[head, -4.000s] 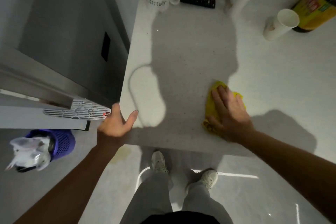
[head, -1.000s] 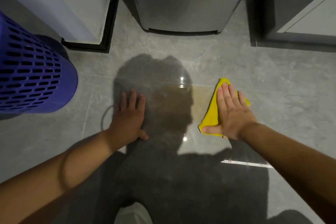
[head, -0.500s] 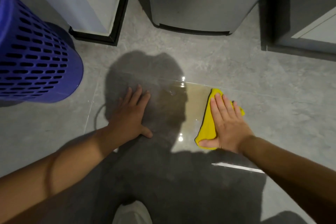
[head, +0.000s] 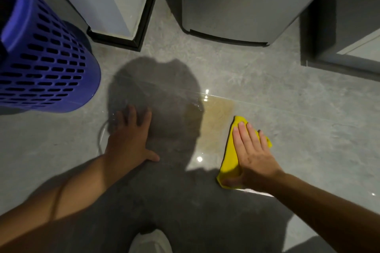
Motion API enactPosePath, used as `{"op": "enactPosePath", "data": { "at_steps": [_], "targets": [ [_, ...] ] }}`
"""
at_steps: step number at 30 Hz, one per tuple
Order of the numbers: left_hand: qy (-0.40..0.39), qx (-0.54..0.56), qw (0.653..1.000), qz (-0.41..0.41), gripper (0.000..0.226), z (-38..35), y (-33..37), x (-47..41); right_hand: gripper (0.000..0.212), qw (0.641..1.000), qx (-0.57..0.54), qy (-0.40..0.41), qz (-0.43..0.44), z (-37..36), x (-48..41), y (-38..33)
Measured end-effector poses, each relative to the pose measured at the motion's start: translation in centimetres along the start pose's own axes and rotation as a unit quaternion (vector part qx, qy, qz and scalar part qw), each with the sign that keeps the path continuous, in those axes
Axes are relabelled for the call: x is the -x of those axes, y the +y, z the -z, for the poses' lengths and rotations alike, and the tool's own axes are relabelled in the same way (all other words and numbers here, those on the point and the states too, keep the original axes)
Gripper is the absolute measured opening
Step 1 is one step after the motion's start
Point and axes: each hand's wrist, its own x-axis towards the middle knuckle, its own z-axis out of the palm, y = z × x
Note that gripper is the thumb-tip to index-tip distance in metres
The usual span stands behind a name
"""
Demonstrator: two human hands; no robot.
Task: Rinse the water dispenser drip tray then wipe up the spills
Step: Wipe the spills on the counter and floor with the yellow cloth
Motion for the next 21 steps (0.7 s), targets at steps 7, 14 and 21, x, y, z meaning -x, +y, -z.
{"op": "enactPosePath", "data": {
  "at_steps": [7,14,21],
  "targets": [
    [0.007,0.011,1.000,-0.002,0.152,-1.0,-0.1,-0.8,0.154,0.994,0.057,-0.092,-0.003,5.0,-7.9,4.3],
    [0.004,0.038,0.999,-0.008,0.150,-1.5,-0.9,-1.0,0.147,1.000,-0.008,-0.001,-0.008,2.3,-3.9,-2.1],
    [0.019,0.050,0.998,-0.038,0.125,-1.4,-2.5,1.3,0.142,0.907,-0.259,-0.022,-0.332,3.5,-8.6,-13.0]
  ]
}}
